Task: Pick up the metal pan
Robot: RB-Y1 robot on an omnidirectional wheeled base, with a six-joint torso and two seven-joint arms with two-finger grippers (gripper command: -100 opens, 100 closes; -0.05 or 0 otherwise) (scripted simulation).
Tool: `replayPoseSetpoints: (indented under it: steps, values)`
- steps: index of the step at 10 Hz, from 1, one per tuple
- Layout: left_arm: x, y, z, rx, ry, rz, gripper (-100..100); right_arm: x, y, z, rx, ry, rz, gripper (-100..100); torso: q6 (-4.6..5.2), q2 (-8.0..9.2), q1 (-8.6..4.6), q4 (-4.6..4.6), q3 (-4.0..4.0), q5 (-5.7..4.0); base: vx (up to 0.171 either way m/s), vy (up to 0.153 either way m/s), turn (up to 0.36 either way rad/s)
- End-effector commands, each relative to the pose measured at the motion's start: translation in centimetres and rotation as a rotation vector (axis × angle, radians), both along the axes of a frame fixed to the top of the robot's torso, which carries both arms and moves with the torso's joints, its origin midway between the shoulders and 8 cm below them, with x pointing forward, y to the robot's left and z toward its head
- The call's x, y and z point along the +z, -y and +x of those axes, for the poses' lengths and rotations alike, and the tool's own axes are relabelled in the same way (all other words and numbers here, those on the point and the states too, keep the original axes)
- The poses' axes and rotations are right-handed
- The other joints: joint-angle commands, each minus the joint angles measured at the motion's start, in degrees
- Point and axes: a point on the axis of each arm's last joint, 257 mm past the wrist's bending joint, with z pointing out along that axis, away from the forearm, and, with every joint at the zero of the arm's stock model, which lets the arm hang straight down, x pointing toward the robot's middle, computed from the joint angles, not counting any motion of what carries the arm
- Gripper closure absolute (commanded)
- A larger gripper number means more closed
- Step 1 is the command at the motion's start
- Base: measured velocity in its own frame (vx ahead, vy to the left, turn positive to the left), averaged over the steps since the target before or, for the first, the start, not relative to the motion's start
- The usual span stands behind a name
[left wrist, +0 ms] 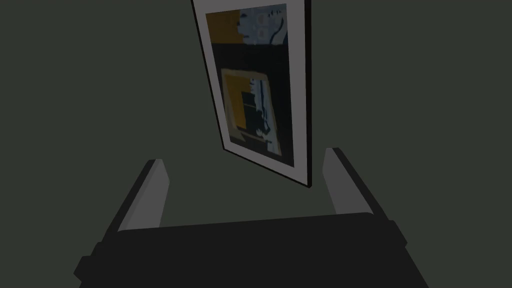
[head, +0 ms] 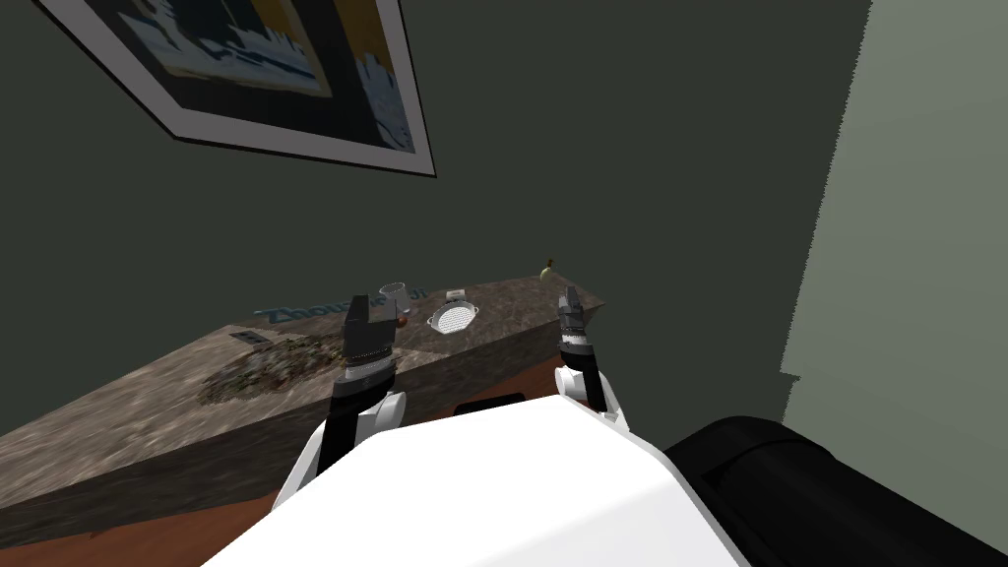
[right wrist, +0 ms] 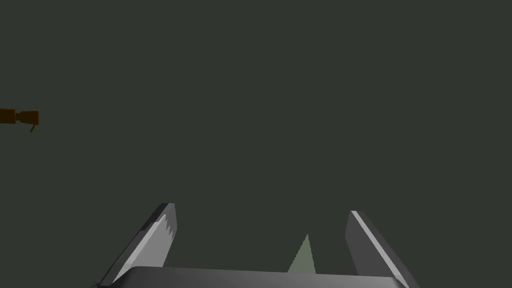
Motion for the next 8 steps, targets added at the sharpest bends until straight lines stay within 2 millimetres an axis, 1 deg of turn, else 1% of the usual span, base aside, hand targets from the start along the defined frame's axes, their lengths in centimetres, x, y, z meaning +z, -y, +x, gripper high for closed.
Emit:
replayPoseSetpoints:
  steps: [1, 7, 8]
  values:
    - [-0.1, 0.3, 0.3, -0.013, -0.014, 0.017, -100, 0.0, 0.0, 0.0, 0.0, 0.0, 0.0, 0, 0.0, 0.0, 0.0, 0.0, 0.0, 0.0, -0.006, -0.002, 0.014]
    - [-0.8, 1.3, 3.0, -0.063, -0.113, 0.024, -100, 0.0, 0.0, 0.0, 0.0, 0.0, 0.0, 0, 0.0, 0.11, -0.02, 0.02, 0.06, -0.01, -0.025, -0.007, 0.033]
    - [-1.0, 1.3, 3.2, -0.062, -0.123, 0.023, -100, 0.0, 0.0, 0.0, 0.0, 0.0, 0.0, 0, 0.0, 0.14, -0.03, 0.03, 0.08, -0.01, -0.027, -0.01, 0.014]
